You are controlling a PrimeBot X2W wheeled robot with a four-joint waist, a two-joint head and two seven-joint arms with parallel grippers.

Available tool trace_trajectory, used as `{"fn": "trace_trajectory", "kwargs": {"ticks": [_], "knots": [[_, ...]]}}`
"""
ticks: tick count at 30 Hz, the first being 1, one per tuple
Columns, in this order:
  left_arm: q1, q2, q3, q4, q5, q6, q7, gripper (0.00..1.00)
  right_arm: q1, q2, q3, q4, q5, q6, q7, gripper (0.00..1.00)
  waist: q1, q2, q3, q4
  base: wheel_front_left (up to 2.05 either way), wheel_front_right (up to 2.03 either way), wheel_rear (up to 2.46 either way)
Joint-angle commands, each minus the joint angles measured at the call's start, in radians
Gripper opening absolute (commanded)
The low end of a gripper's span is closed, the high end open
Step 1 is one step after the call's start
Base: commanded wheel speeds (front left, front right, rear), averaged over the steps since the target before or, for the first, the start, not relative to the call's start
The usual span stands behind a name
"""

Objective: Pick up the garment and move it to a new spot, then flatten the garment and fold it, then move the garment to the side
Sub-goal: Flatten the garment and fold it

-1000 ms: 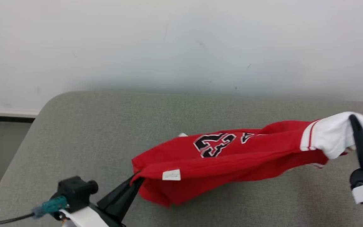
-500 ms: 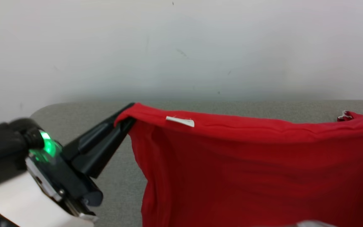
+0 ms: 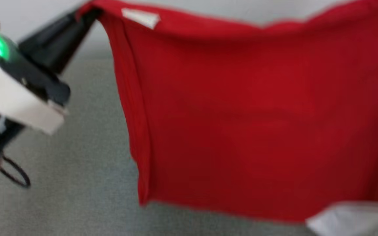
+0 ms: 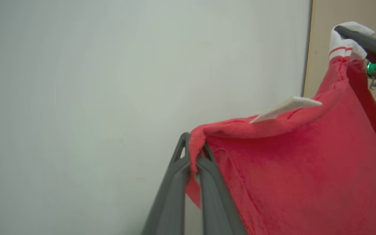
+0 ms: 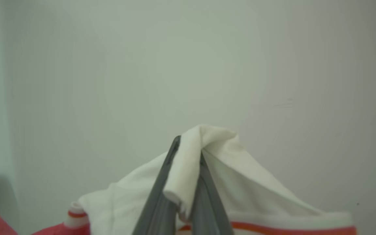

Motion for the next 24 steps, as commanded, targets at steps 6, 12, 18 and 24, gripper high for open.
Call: {"fn": "trace_trajectory", "kwargs": {"ticks": [6, 12, 18, 24], "knots": [[-0.309, -0.009, -0.045, 0.288, 0.109, -0.017, -0.117, 0.00, -0.369, 0.049, 0.057, 0.255, -0.203, 0.003, -0.052, 0.00, -0.0001, -0.0001, 0.222, 0.010, 0.00, 0.00, 0.00], [-0.583, -0.045, -0.157, 0.572, 0.212, -0.020, -0.326, 0.00, -0.626, 0.075, 0.103, 0.506, -0.299, 0.003, -0.183, 0.00, -0.0001, -0.0001, 0.324, 0.009, 0.00, 0.00, 0.00], [-0.660, -0.080, -0.306, 0.782, 0.230, -0.019, -0.534, 0.00, -0.589, 0.067, 0.166, 0.611, -0.280, 0.003, -0.272, 0.00, -0.0001, -0.0001, 0.373, 0.008, 0.00, 0.00, 0.00], [-0.470, -0.073, -0.417, 0.841, 0.157, -0.019, -0.621, 0.00, -0.270, 0.010, 0.256, 0.527, -0.187, 0.003, -0.350, 0.00, -0.0001, -0.0001, 0.330, 0.007, 0.00, 0.00, 0.00]]}}
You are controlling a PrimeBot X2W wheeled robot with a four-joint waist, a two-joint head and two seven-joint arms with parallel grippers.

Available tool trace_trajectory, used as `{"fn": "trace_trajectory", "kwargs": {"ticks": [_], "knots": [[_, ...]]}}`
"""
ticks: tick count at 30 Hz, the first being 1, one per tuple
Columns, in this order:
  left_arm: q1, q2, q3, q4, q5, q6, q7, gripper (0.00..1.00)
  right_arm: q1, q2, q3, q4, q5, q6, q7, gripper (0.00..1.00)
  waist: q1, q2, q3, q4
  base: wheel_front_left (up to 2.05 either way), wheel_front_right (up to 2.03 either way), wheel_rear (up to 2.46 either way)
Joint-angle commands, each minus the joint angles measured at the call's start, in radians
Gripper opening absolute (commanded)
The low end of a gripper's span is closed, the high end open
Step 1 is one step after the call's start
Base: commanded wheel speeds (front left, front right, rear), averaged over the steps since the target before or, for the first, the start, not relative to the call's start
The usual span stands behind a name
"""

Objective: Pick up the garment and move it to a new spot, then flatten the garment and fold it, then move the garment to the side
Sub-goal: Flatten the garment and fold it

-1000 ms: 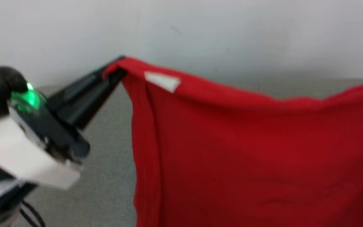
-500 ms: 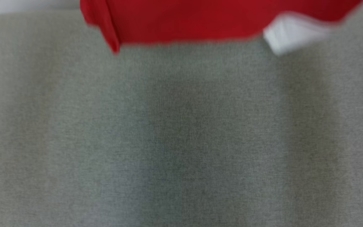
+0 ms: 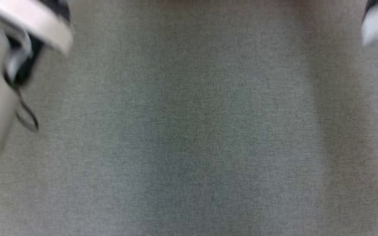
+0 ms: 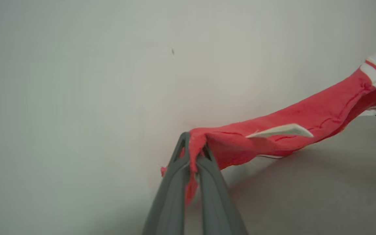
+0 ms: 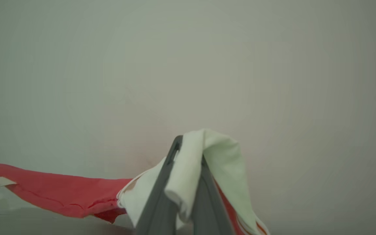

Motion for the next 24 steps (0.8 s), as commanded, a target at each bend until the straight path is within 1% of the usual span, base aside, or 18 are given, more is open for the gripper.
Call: {"fn": "trace_trajectory", "kwargs": {"ticks": [1, 3, 7, 9, 12, 17, 19, 24], "knots": [[0.057, 0.016, -0.009, -0.004, -0.011, 0.002, -0.005, 0.00, 0.072, -0.015, 0.006, -0.025, 0.016, 0.003, -0.009, 0.00, -0.0003, 0.0000, -0.027, -0.001, 0.00, 0.00, 0.00], [0.168, 0.026, -0.004, -0.029, -0.044, 0.002, -0.010, 0.00, 0.221, -0.039, 0.016, -0.084, 0.047, 0.003, -0.025, 0.00, -0.0003, 0.0000, -0.057, -0.002, 0.00, 0.00, 0.00], [0.425, 0.044, 0.045, -0.131, -0.048, 0.006, -0.010, 0.00, 0.518, -0.086, 0.009, -0.188, 0.083, 0.003, -0.026, 0.00, -0.0003, 0.0000, -0.125, 0.002, 0.00, 0.00, 0.00], [0.545, 0.056, 0.067, -0.186, -0.027, 0.027, -0.009, 0.00, 0.654, -0.109, 0.014, -0.228, 0.089, 0.003, -0.004, 0.00, -0.0003, 0.0000, -0.161, 0.004, 0.00, 0.00, 0.00], [0.719, 0.053, 0.074, -0.263, -0.003, 0.059, -0.009, 0.00, 0.843, -0.159, 0.033, -0.266, 0.078, 0.003, 0.044, 0.00, -0.0003, 0.0000, -0.212, 0.010, 0.00, 0.00, 0.00], [0.936, 0.063, 0.050, -0.338, 0.029, 0.110, -0.009, 0.00, 1.076, -0.232, 0.052, -0.320, 0.058, 0.003, 0.128, 0.00, -0.0003, 0.0000, -0.279, 0.017, 0.00, 0.00, 0.00], [1.004, 0.071, 0.023, -0.362, 0.039, 0.125, -0.005, 0.00, 1.154, -0.256, 0.057, -0.344, 0.059, 0.003, 0.167, 0.00, -0.0003, 0.0000, -0.300, 0.020, 0.00, 0.00, 0.00], [1.143, 0.098, -0.041, -0.461, 0.038, 0.169, 0.065, 0.00, 1.320, -0.322, 0.047, -0.428, 0.068, 0.003, 0.291, 0.00, -0.0003, 0.0000, -0.327, 0.025, 0.00, 0.00, 0.00]]}}
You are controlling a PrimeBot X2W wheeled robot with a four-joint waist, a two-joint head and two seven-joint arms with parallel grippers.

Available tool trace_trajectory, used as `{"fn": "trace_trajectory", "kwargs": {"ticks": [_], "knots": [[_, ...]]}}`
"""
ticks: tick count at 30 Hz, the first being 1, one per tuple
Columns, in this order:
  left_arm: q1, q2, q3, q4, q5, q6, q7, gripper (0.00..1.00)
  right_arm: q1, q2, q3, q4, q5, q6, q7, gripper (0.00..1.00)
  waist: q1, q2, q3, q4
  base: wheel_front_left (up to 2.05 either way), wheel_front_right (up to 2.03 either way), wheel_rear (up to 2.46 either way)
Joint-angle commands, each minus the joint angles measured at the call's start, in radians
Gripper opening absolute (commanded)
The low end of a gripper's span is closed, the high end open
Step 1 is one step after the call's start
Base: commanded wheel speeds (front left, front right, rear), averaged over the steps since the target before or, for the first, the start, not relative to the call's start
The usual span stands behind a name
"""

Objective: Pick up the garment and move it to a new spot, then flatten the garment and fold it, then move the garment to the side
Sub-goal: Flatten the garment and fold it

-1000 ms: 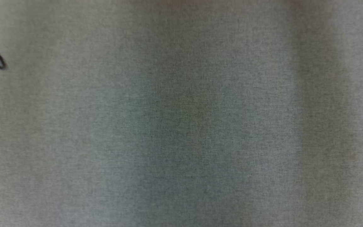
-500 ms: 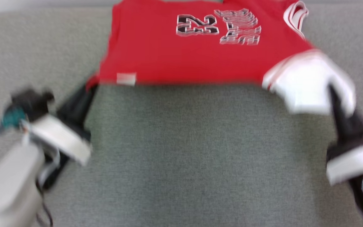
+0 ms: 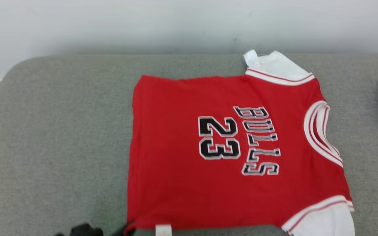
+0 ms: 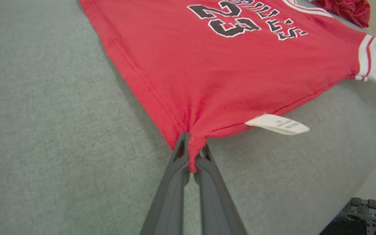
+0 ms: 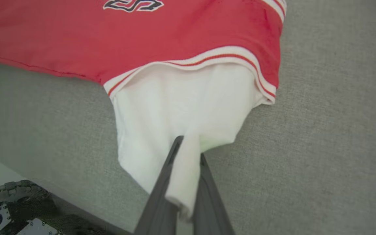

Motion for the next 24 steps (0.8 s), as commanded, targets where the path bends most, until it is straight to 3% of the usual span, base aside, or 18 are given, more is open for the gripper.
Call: {"fn": "trace_trajectory", "kwargs": {"ticks": [1, 6, 10, 19, 24], "knots": [[0.060, 0.025, -0.023, -0.048, 0.002, 0.016, 0.039, 0.00, 0.070, -0.025, -0.014, -0.042, 0.011, 0.003, 0.052, 0.00, 0.0004, 0.0000, -0.012, 0.007, 0.00, 0.00, 0.00], [0.128, 0.069, -0.045, -0.171, -0.051, 0.034, 0.147, 0.00, 0.168, -0.057, -0.056, -0.138, 0.060, 0.002, 0.182, 0.00, 0.0004, 0.0000, -0.010, 0.020, 0.00, 0.00, 0.00], [0.101, 0.096, -0.037, -0.222, -0.086, 0.018, 0.203, 0.00, 0.152, -0.078, -0.073, -0.171, 0.081, 0.003, 0.267, 0.00, 0.0004, 0.0000, -0.001, 0.027, 0.00, 0.00, 0.00], [-0.054, 0.117, 0.007, -0.231, -0.237, -0.087, 0.362, 0.00, -0.077, -0.133, -0.103, -0.186, 0.178, 0.003, 0.550, 0.00, 0.0004, 0.0000, 0.053, 0.047, 0.00, 0.00, 0.00], [-0.162, 0.107, 0.023, -0.199, -0.296, -0.124, 0.432, 0.00, -0.219, -0.143, -0.110, -0.181, 0.195, 0.003, 0.695, 0.00, 0.0004, 0.0000, 0.099, 0.068, 0.00, 0.00, 0.00]]}}
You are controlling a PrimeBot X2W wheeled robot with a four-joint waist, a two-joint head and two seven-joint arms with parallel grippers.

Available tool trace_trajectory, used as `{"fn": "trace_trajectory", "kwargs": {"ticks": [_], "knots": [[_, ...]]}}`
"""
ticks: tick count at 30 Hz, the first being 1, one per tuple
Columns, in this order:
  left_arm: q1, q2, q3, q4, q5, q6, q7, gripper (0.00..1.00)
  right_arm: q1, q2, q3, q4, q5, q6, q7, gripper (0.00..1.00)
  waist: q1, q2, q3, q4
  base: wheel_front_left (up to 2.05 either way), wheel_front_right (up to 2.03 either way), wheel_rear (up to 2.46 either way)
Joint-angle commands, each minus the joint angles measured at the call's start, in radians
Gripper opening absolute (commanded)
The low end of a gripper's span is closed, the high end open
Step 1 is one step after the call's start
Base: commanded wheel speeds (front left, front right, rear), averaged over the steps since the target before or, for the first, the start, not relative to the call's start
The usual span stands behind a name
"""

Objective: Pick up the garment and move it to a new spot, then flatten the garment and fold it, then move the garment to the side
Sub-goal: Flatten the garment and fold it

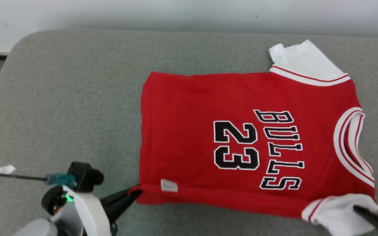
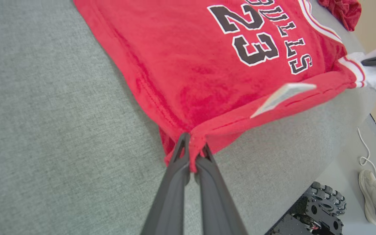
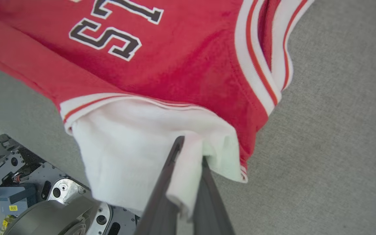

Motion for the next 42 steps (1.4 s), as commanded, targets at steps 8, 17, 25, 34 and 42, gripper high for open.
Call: {"fn": "trace_trajectory", "kwargs": {"ticks": [8, 17, 25, 34, 42], "knots": [[-0.158, -0.034, -0.002, 0.081, -0.042, -0.027, 0.054, 0.00, -0.240, 0.032, -0.003, 0.036, -0.045, 0.003, 0.120, 0.00, 0.0001, -0.0001, 0.088, 0.028, 0.00, 0.00, 0.00], [-0.203, -0.084, -0.021, 0.165, -0.047, -0.034, -0.009, 1.00, -0.322, 0.091, 0.013, 0.088, -0.115, 0.003, 0.051, 1.00, 0.0001, -0.0001, 0.091, 0.025, 0.00, 0.00, 0.00], [-0.063, -0.069, 0.035, 0.115, -0.109, 0.020, -0.123, 1.00, -0.212, 0.098, -0.013, 0.042, -0.139, 0.003, -0.109, 1.00, 0.0001, -0.0001, 0.031, -0.013, 0.00, 0.00, 0.00], [0.086, -0.071, 0.045, 0.054, -0.126, 0.107, -0.195, 1.00, -0.003, 0.102, -0.074, 0.024, -0.182, 0.003, -0.249, 1.00, 0.0001, -0.0001, 0.028, -0.028, 0.00, 0.00, 0.00], [0.066, -0.087, 0.033, 0.087, -0.121, 0.099, -0.188, 1.00, 0.003, 0.132, -0.076, 0.131, -0.237, 0.003, -0.345, 1.00, 0.0001, -0.0001, 0.065, -0.020, 0.00, 0.00, 0.00]]}}
